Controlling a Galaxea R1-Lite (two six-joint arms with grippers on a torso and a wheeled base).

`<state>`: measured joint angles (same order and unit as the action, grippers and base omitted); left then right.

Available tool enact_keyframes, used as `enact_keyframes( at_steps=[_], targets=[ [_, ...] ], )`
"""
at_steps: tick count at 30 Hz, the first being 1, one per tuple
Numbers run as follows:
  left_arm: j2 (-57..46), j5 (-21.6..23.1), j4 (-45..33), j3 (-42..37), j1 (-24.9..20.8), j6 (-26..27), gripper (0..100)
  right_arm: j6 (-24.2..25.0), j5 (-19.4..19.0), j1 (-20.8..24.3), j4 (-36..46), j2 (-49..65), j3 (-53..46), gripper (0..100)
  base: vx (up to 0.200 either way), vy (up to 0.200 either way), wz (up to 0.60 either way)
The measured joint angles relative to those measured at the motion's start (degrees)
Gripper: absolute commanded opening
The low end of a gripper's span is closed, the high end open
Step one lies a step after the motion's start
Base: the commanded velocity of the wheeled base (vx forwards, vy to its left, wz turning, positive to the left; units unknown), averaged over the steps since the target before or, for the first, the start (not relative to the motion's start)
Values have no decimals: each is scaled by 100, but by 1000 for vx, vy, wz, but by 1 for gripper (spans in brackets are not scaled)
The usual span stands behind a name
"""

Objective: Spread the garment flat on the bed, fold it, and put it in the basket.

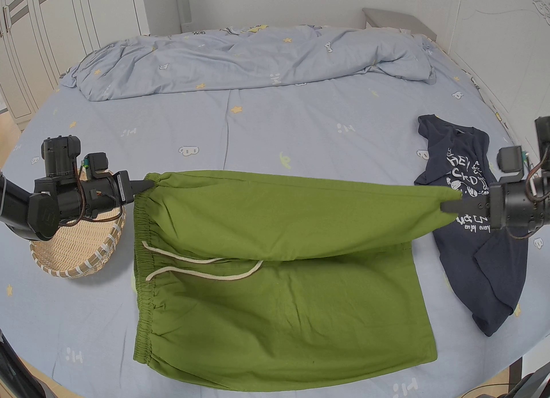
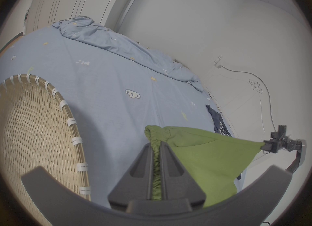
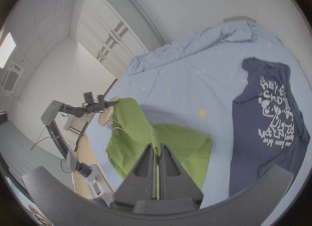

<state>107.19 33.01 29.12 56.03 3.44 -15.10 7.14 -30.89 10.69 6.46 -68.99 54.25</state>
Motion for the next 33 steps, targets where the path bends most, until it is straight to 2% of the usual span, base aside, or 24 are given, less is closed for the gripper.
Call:
enact_keyframes(
  at_steps=[6, 12, 23, 33],
  targets=[
    [-35, 11, 5, -44, -9, 6, 0, 71, -15, 199, 443, 700, 278, 0, 0, 0, 0],
    [-68, 16, 7, -82, -22, 9, 0, 76, -9, 234, 480, 934, 285, 0, 0, 0, 0],
    [-69, -4, 2, -96, -24, 11, 0, 35, 112, 83, -59, -52, 560, 0, 0, 0, 0],
    [17, -1, 2, 11, 13, 13, 0, -12, 1128, -24, -444, -2063, 2300, 0, 0, 0, 0]
  ],
)
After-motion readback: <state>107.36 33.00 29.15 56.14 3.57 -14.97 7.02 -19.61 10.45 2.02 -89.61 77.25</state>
